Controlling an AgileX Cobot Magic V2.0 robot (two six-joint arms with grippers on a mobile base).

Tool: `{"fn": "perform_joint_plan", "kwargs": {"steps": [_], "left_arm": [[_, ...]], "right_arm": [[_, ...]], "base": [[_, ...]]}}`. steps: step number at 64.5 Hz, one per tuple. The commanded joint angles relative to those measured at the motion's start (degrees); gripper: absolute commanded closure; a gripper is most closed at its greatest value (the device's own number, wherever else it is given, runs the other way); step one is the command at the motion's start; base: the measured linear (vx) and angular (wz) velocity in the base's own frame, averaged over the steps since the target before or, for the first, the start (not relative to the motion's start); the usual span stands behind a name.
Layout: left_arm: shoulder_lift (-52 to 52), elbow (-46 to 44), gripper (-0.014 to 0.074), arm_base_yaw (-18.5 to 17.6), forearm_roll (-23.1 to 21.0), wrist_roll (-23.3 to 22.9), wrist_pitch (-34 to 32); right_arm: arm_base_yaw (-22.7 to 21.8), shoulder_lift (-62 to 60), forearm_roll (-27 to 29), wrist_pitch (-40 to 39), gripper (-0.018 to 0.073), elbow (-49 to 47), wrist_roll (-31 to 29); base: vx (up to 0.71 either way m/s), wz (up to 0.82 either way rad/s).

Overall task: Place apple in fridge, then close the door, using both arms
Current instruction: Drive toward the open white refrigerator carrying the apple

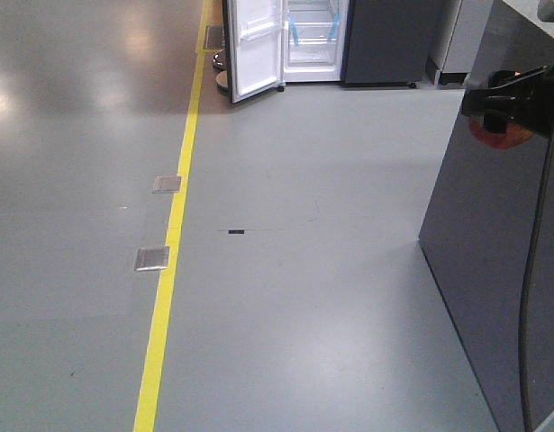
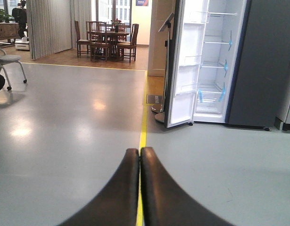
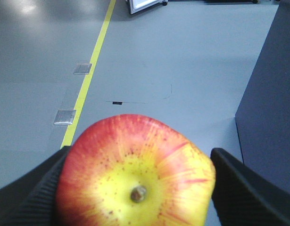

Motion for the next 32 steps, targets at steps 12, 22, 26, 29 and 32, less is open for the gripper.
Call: {"fn": "perform_joint_plan", "kwargs": {"steps": [12, 22, 26, 29, 32], "left_arm": [[-0.91, 1.57, 0.0602, -0.42, -0.01, -0.53, -4.03], [-0.91, 1.57, 0.0602, -0.42, -0.01, -0.53, -4.03], [-0.91, 1.57, 0.0602, -0.42, -0.01, -0.53, -4.03], [-0.91, 1.57, 0.0602, -0.42, -0.01, -0.53, -4.03], [-0.91, 1.57, 0.0602, -0.42, -0.01, -0.53, -4.03]], "right_arm": [[0.03, -2.11, 0.59, -3.71, 0.0564, -1.75, -0.35], [0.03, -2.11, 0.59, -3.71, 0.0564, -1.75, -0.35], [0.03, -2.11, 0.59, -3.71, 0.0564, -1.75, -0.35], [0.03, -2.11, 0.59, -3.71, 0.0564, -1.75, -0.35], [0.03, -2.11, 0.59, -3.71, 0.0564, -1.75, -0.35]], "base": [[0.22, -0.02], [0.23, 0.00], [0.23, 0.00], [0.23, 0.00], [0.23, 0.00]]}}
